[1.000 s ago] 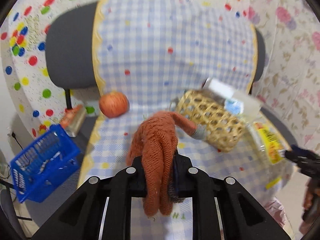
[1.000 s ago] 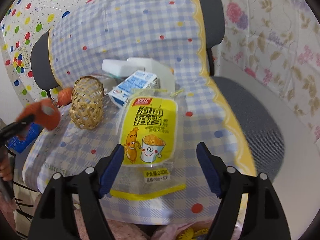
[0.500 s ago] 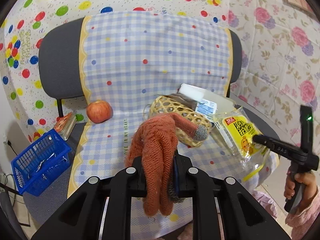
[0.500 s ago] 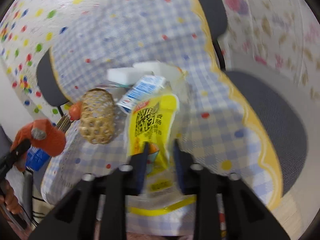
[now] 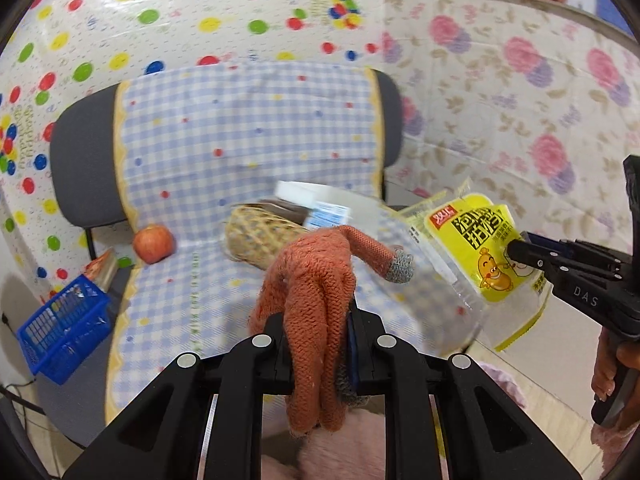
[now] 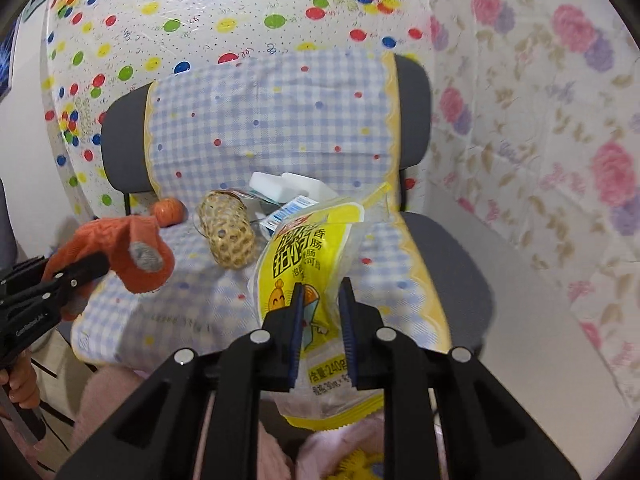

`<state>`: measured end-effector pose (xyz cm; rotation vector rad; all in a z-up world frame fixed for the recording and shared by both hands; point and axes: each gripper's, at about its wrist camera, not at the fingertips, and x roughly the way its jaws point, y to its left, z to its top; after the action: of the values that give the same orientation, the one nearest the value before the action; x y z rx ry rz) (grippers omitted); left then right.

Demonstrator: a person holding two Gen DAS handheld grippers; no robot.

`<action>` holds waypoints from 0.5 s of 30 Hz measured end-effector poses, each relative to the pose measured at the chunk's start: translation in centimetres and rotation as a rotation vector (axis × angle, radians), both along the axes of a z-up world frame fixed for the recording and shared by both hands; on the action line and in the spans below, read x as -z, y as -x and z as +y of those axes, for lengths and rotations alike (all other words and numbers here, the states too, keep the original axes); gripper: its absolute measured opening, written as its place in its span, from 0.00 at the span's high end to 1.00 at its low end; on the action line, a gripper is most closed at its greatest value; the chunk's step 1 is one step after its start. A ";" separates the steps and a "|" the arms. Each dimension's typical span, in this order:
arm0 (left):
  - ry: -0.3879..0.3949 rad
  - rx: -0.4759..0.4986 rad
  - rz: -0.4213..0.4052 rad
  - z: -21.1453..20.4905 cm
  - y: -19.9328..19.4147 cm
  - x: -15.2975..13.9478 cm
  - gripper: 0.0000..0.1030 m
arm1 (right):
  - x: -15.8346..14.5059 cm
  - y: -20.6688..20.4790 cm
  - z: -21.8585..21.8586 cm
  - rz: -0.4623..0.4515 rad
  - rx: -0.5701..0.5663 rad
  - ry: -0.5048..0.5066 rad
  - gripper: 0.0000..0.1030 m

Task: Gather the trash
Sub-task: 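Carry the glove and pouch to the bin with both tools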

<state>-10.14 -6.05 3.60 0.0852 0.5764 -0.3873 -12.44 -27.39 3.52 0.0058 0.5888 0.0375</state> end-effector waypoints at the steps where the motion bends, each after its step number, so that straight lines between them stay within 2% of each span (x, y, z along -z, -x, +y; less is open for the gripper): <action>1: 0.001 0.014 0.000 -0.3 0.4 0.2 0.82 | 0.0 0.9 0.0 -0.003 0.011 0.008 0.83; 15: -0.018 0.345 0.005 -9.6 7.4 3.4 0.82 | 3.6 10.9 -4.3 0.073 0.222 0.062 0.79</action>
<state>-17.54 -15.64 0.16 0.2022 0.5713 -0.7173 -23.34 -31.72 -0.04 0.0119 0.6589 -0.1971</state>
